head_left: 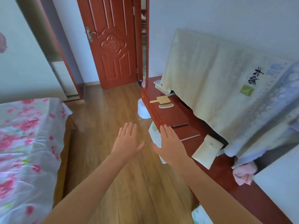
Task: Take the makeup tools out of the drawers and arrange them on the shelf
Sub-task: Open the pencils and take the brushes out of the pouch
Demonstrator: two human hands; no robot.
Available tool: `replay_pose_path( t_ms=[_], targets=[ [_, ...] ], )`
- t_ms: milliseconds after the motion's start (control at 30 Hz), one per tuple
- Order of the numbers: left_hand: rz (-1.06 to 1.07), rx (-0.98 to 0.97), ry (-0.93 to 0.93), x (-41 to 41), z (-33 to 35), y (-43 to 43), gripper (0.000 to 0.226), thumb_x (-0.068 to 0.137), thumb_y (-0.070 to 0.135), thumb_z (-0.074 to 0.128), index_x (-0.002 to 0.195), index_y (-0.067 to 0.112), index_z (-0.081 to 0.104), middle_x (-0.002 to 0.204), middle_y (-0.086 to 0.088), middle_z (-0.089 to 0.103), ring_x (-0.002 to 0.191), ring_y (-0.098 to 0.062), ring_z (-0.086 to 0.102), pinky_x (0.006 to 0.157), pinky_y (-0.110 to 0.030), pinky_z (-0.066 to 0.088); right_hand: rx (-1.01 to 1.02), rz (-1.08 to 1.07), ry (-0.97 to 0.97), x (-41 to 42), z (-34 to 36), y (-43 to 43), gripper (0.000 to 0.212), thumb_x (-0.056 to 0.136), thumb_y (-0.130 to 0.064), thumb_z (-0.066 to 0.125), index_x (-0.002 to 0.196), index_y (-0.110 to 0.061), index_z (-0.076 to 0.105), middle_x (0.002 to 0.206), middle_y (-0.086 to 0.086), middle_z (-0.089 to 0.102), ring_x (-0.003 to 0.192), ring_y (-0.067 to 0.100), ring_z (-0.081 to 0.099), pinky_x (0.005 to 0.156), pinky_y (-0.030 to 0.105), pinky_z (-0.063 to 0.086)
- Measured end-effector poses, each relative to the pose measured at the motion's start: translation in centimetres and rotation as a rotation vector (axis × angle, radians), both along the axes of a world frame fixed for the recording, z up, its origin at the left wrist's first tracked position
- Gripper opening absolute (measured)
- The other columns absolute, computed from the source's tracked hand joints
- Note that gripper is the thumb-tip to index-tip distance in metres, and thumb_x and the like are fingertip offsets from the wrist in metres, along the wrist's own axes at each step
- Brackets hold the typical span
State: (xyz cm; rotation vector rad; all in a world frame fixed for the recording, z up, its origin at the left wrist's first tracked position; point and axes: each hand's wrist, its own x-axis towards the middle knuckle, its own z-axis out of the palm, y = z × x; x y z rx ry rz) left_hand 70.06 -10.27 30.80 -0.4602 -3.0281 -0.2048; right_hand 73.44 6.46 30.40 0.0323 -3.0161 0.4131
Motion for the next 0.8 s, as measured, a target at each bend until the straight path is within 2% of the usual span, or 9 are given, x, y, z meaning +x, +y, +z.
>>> replay_pose_path(
  t_ms=[100, 233, 300, 367, 567, 800],
  targets=[
    [-0.016, 0.01, -0.01, -2.3, 0.2, -3.4, 0.077, 0.094, 0.052, 0.034, 0.149, 0.006, 0.008, 0.158, -0.011, 0.007, 0.146, -0.024, 0.0, 0.118, -0.037, 0.002, -0.036, 0.008, -0.005, -2.2, -0.2, -3.1, 0.081, 0.077, -0.056, 0.035, 0.124, 0.006, 0.054, 0.125, 0.023, 0.059, 0.117, 0.037, 0.057, 0.092, 0.047, 0.051],
    [-0.03, 0.022, -0.006, -5.4, 0.4, -7.4, 0.079, 0.092, 0.053, 0.036, 0.149, 0.006, 0.009, 0.158, -0.011, 0.008, 0.146, -0.024, 0.001, 0.118, -0.037, 0.003, -0.067, -0.052, 0.027, -4.8, -0.4, -6.4, 0.077, 0.08, -0.055, 0.039, 0.125, 0.006, 0.054, 0.127, 0.023, 0.058, 0.118, 0.036, 0.057, 0.092, 0.045, 0.051],
    [-0.041, 0.033, -0.018, -6.9, 0.3, -9.0, 0.079, 0.092, 0.053, 0.037, 0.149, 0.006, 0.01, 0.158, -0.011, 0.008, 0.146, -0.024, 0.002, 0.118, -0.038, 0.003, -0.054, -0.045, 0.068, -6.0, -0.7, -7.5, 0.075, 0.088, -0.05, 0.047, 0.139, 0.003, 0.037, 0.144, 0.021, 0.041, 0.135, 0.033, 0.038, 0.109, 0.041, 0.035],
    [-0.062, 0.016, -0.027, -8.5, 0.1, -10.1, 0.08, 0.092, 0.053, 0.038, 0.149, 0.005, 0.011, 0.158, -0.012, 0.009, 0.146, -0.024, 0.002, 0.118, -0.038, 0.003, -0.057, -0.048, 0.04, -7.1, -1.0, -8.2, 0.078, 0.09, -0.049, 0.05, 0.145, 0.0, 0.026, 0.152, 0.018, 0.029, 0.142, 0.03, 0.025, 0.115, 0.037, 0.021],
    [-0.101, 0.01, -0.049, -13.9, -1.2, -11.6, 0.079, 0.092, 0.053, 0.037, 0.149, 0.005, 0.01, 0.158, -0.012, 0.009, 0.146, -0.024, 0.002, 0.119, -0.038, 0.003, -0.028, -0.089, 0.015, -11.9, -2.4, -9.0, 0.079, 0.092, -0.051, 0.044, 0.148, -0.004, 0.016, 0.156, 0.013, 0.02, 0.145, 0.024, 0.016, 0.117, 0.031, 0.012],
    [-0.177, 0.026, -0.062, -23.2, -1.9, -9.2, 0.076, 0.093, 0.052, 0.035, 0.149, 0.007, 0.009, 0.158, -0.01, 0.007, 0.146, -0.023, 0.0, 0.118, -0.037, 0.001, -0.045, -0.195, 0.012, -19.8, -3.0, -6.8, 0.078, 0.092, -0.054, 0.04, 0.149, -0.009, 0.013, 0.158, 0.007, 0.016, 0.146, 0.021, 0.011, 0.117, 0.029, 0.011]
  ],
)
